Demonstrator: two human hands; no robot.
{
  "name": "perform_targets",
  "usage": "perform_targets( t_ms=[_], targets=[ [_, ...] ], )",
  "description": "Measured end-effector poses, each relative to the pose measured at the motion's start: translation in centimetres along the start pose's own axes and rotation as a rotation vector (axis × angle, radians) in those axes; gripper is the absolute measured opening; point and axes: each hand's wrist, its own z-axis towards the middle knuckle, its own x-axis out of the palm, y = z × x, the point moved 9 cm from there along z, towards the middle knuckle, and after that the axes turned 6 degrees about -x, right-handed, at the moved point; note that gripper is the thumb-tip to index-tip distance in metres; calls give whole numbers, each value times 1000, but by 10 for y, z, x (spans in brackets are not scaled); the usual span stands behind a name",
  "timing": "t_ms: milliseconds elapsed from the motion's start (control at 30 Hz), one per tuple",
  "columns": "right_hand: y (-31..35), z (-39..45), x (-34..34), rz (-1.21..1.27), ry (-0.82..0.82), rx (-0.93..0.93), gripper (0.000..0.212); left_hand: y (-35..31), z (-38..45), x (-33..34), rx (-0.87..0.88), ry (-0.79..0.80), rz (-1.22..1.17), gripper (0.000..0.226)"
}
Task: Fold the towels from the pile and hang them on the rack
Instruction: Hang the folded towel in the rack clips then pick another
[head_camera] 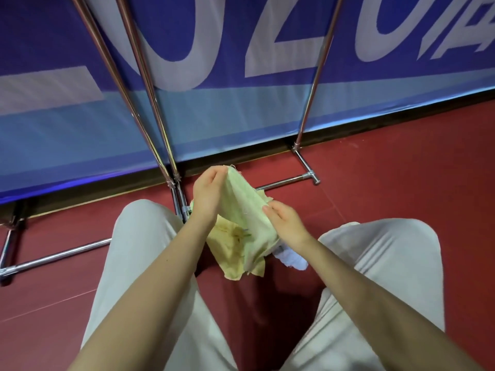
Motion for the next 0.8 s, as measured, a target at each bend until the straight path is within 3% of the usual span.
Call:
perform_targets(
  t_ms=[167,433,600,800],
  targets=[
    [-6,-6,17,-87,38,17,39,-5,-8,-15,46,-40,82,19],
    [18,-26,19,-325,24,-84,30,4,-11,-22,-204,-8,-400,22],
    [-6,-29,17,-466,23,-10,30,-8,-5,-26,-183,-33,-545,18],
    [-89,-16,7,-428,0,174,34,-6,2,-36,-170,-66,-607,17]
  ],
)
